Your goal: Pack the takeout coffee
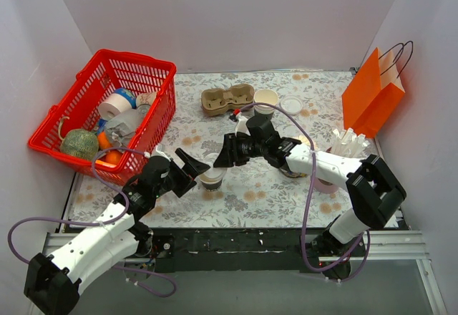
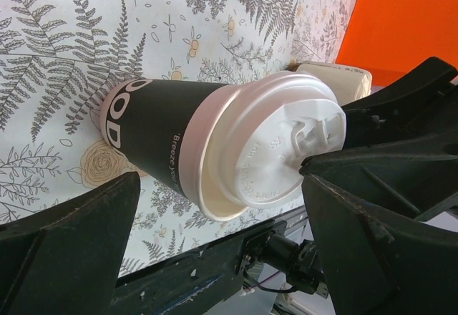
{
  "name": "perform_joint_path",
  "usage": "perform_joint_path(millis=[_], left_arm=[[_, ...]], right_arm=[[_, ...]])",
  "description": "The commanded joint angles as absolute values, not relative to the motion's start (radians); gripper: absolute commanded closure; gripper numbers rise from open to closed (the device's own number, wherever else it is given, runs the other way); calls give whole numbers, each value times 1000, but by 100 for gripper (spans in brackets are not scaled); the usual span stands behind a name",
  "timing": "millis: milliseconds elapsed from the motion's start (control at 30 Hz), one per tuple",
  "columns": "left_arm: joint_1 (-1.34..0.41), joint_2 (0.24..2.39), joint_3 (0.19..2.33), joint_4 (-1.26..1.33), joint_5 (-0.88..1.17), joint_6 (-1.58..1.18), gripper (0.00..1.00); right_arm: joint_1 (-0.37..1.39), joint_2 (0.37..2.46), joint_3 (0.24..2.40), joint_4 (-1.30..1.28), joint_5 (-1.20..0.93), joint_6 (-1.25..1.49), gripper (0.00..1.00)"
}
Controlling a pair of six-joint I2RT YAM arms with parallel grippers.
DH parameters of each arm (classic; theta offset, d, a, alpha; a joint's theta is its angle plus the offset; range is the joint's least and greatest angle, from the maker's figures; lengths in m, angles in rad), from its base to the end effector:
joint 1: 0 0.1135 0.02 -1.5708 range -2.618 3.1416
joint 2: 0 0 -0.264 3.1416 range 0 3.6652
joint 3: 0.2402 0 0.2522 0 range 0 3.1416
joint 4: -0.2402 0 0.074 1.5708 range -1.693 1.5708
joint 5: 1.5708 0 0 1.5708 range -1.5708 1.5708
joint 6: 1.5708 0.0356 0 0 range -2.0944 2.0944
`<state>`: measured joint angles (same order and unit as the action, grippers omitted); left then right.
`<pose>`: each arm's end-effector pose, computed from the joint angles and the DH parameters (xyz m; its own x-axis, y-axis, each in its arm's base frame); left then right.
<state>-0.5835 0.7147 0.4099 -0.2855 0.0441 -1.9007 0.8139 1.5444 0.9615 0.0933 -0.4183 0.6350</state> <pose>0.1354 -0.0913 0.2093 -0.3992 -0.8690 0.2923 -0.6277 0.0266 -0.7780 0.2261 0.2604 0.2426 -0.8000 -0.0576 -0.5972 -0.5414 0.4981 0.6773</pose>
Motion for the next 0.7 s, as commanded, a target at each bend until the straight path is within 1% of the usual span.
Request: perform_joint_path(millis=[0,133,433,667], left_arm=[[-580,696,391,-295,41,-1927,2],[-580,701,397,-307,34,-1925,2],[-580,744,411,-307,26,-1947,2],[-580,741,400,-267,29,-1959,2]], right_arm=[[815,1511,1015,51,-379,594,52],[816,1493,1015,41,-339,569,52],[816,1540,1029,38,-399,555,52],[819,1557,1046,2,-376,535,52]])
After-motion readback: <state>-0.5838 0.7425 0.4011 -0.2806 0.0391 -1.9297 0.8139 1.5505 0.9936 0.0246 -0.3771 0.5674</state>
